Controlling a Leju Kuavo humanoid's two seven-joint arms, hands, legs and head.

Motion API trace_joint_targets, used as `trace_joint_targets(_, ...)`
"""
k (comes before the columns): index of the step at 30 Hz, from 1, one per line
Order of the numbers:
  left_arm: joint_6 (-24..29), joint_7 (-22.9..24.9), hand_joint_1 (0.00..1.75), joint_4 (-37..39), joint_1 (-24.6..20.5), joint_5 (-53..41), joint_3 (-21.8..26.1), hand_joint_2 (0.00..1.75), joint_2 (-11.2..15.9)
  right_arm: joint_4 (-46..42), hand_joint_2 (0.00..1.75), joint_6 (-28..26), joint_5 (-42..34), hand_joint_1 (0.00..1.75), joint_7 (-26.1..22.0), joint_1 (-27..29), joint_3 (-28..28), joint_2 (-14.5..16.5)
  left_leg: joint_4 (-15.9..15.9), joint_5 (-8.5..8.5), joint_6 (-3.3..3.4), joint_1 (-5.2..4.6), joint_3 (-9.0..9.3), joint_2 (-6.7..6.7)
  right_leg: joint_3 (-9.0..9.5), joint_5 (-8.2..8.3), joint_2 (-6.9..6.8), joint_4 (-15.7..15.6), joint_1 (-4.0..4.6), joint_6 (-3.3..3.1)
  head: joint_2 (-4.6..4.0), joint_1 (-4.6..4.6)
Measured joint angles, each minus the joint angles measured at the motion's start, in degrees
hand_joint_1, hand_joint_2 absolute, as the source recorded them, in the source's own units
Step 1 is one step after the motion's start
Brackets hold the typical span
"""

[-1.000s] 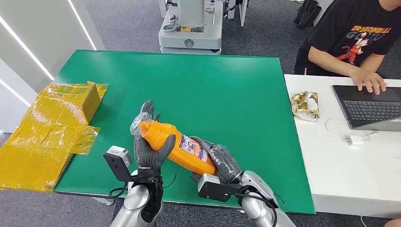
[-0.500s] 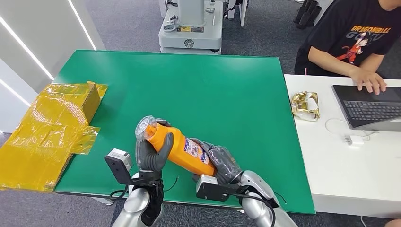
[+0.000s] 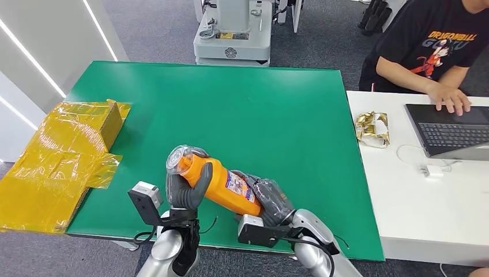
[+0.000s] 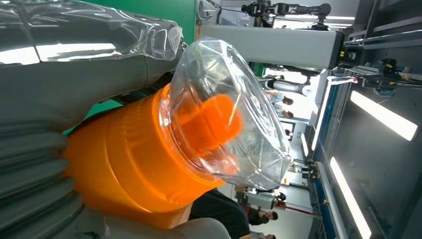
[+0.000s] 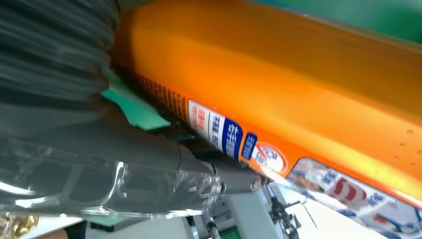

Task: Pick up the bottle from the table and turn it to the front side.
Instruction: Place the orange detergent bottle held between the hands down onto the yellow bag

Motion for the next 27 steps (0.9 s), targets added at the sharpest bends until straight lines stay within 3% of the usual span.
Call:
trace_joint_targets(10, -0.2, 0.1, 1.75, -0.6, -0.4, -1.2, -0.1, 1.75, -0.5, -5.4, 1.75, -6.2, 0.7, 1.75, 2.6, 3.9, -1.1, 0.1, 0.0, -0.01, 0.0, 0.0, -0.03, -0.01, 0.0, 0.0, -0.02, 0.0, 0.0, 0.0, 0.0, 0.0)
trace_joint_targets(11, -0.2, 0.1, 1.75, -0.7, -0.5, -1.3, -0.2, 1.75, -0.6, -5.8, 1.75, -6.4, 0.7, 1.66, 2.6, 4.1, -1.3, 0.1, 0.0, 0.0, 0.0, 0.0, -0.03, -0.01, 0.0, 0.0, -0.02, 0.0, 0.0, 0.0, 0.0, -0.01)
trace_joint_targets(12, -0.2, 0.1, 1.75, -0.8, -0.6, -1.3, -0.2, 1.75, -0.7, -6.1, 1.75, -6.4, 0.7, 1.36, 2.7, 4.2, -1.4, 0.1, 0.0, 0.0, 0.0, 0.0, -0.03, -0.01, 0.0, 0.0, -0.02, 0.0, 0.0, 0.0, 0.0, 0.0)
trace_joint_targets(15, -0.2, 0.2, 1.75, -0.9, -0.7, -1.3, -0.2, 1.75, -0.9, -6.9, 1.75, -6.9, 0.2, 0.18, 2.8, 4.6, -1.8, 0.1, 0.0, 0.0, 0.01, 0.0, -0.03, -0.01, 0.01, 0.0, -0.03, 0.0, 0.0, 0.0, 0.0, 0.0)
trace_joint_targets(16, -0.2, 0.2, 1.75, -0.9, -0.9, -1.4, -0.3, 1.75, -0.9, -7.2, 1.75, -7.4, -0.1, 0.04, 2.7, 4.8, -1.9, 0.2, 0.0, 0.0, 0.01, 0.0, -0.03, -0.02, 0.01, 0.0, -0.03, 0.0, 0.0, 0.0, 0.0, 0.0)
trace_joint_targets(23, 0.6, 0.3, 1.75, -0.9, -1.9, -3.2, 1.2, 1.75, -0.1, -13.4, 1.75, -11.5, -3.1, 0.0, 1.2, 7.1, -2.4, 1.1, 0.0, 0.0, 0.0, 0.01, -0.01, 0.02, -0.03, -0.01, 0.01, 0.0, 0.01, -0.01, 0.0, 0.0)
trace_joint_targets(27, 2.9, -0.6, 1.75, -1.1, -3.1, -7.9, 3.0, 1.75, 1.2, -18.0, 1.75, -16.9, -7.8, 0.0, -3.6, 8.9, -2.4, 2.7, 0.0, 0.0, -0.01, 0.02, -0.03, 0.02, -0.04, -0.02, 0.01, 0.0, 0.02, -0.02, 0.0, 0.0)
